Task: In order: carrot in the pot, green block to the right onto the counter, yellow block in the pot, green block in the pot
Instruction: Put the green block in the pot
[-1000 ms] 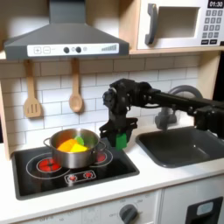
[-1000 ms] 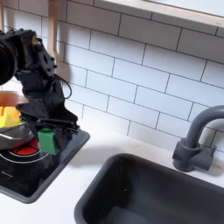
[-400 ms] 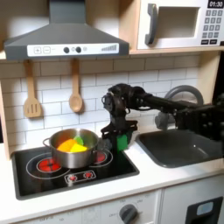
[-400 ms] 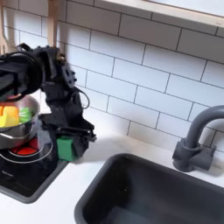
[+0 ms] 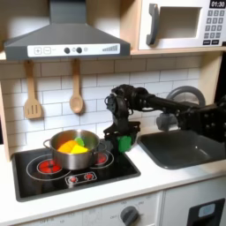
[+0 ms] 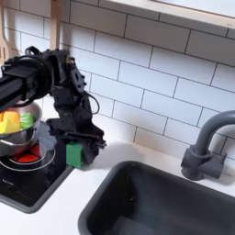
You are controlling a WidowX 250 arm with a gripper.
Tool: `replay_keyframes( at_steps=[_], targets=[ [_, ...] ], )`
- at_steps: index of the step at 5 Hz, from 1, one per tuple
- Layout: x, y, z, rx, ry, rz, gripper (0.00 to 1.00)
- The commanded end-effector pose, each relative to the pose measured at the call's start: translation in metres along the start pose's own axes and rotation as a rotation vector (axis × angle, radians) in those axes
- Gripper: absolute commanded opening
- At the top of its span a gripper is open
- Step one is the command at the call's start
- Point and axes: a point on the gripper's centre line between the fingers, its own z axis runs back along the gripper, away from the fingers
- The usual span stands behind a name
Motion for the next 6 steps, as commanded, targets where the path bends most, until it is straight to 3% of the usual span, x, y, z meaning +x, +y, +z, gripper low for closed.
replay_keyframes(
  at_steps=[1, 2, 5, 6],
  targets=[
    [0.002, -0.008, 0.024, 0.014, -0.064, -0.02, 1.0],
    [0.002, -0.008, 0.019, 0.012, -0.044, -0.018, 1.0],
    [0.009, -0.012, 0.034, 0.034, -0.076, -0.034, 1.0],
    [0.003, -0.005, 0.024, 0.041, -0.042, -0.015, 1.0]
  ],
)
